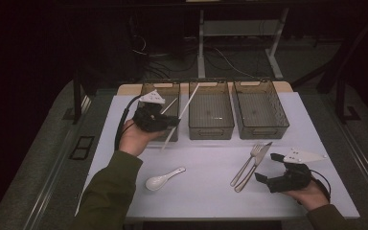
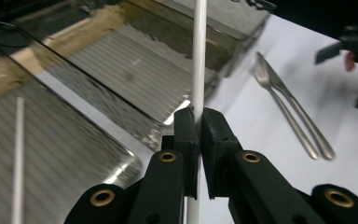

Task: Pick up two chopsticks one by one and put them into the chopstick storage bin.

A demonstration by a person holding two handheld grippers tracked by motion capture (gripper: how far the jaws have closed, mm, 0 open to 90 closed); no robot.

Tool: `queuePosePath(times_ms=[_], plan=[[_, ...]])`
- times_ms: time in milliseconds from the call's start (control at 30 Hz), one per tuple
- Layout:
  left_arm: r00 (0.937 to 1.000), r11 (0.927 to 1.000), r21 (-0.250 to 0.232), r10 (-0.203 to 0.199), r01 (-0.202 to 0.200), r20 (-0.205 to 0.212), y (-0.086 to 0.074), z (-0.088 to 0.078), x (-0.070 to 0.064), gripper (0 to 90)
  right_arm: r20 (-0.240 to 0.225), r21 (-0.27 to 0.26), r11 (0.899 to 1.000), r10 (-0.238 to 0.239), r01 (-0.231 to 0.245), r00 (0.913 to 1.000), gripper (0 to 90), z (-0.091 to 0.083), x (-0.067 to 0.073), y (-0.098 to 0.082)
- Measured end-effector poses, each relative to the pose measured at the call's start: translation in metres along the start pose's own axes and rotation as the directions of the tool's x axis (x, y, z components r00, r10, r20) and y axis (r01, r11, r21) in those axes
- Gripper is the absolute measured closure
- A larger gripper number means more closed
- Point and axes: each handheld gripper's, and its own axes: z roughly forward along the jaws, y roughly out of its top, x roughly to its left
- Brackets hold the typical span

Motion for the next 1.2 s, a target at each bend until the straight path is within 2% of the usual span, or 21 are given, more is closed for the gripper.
queuePosePath(times_ms=[267, 333, 433, 467, 567, 600, 667, 767, 867, 967, 1200], plan=[[0.9975, 0.9998, -0.015, -0.011, 0.010, -0.070, 0.023, -0.005, 0.025, 84.3, -0.002, 0.001, 1.000, -0.001, 0.001, 1.0000, 2.5, 0.000, -0.001, 0.000], [0.9962, 0.9998, -0.012, -0.015, 0.014, -0.086, 0.025, -0.005, 0.032, 84.3, -0.001, 0.000, 1.000, 0.000, 0.000, 1.0000, 2.5, 0.000, 0.000, 0.000], [0.9939, 0.9988, -0.024, -0.046, 0.043, -0.101, 0.026, -0.004, 0.042, 84.3, -0.001, -0.003, 1.000, 0.000, 0.000, 1.0000, 2.5, -0.001, -0.001, 0.000], [0.9928, 0.9991, -0.015, -0.041, 0.040, -0.113, 0.026, -0.003, 0.045, 84.3, 0.001, -0.005, 1.000, -0.001, 0.001, 1.0000, 2.5, -0.001, -0.001, 0.000], [0.9890, 0.9982, -0.020, -0.060, 0.057, -0.136, 0.023, -0.002, 0.056, 84.3, -0.001, -0.005, 1.000, -0.003, 0.003, 1.0000, 2.5, 0.000, -0.001, 0.000], [0.9880, 0.9985, -0.011, -0.054, 0.053, -0.145, 0.022, -0.002, 0.061, 84.3, -0.001, -0.004, 1.000, -0.003, 0.003, 1.0000, 2.5, 0.000, -0.001, 0.000], [0.9852, 0.9973, -0.013, -0.074, 0.073, -0.155, 0.019, 0.000, 0.069, 84.3, -0.004, -0.001, 1.000, -0.001, 0.001, 1.0000, 2.5, 0.000, -0.001, 0.000], [0.9799, 0.9966, 0.017, -0.077, 0.081, -0.184, 0.013, 0.004, 0.079, 84.2, -0.003, -0.001, 1.000, -0.002, 0.002, 1.0000, 2.5, 0.000, -0.001, 0.000], [0.9763, 0.9944, 0.029, -0.094, 0.102, -0.195, 0.006, 0.009, 0.088, 84.2, -0.003, -0.002, 1.000, -0.002, 0.002, 1.0000, 2.5, 0.000, -0.001, 0.000], [0.9724, 0.9918, 0.054, -0.102, 0.116, -0.210, -0.001, 0.014, 0.094, 84.2, -0.003, -0.004, 1.000, -0.002, 0.002, 1.0000, 2.5, 0.000, -0.001, 0.000], [0.9723, 0.9863, 0.110, -0.097, 0.123, -0.212, -0.016, 0.026, 0.099, 84.2, -0.003, -0.004, 1.000, 0.000, 0.000, 1.0000, 2.5, -0.001, -0.001, 0.000]])
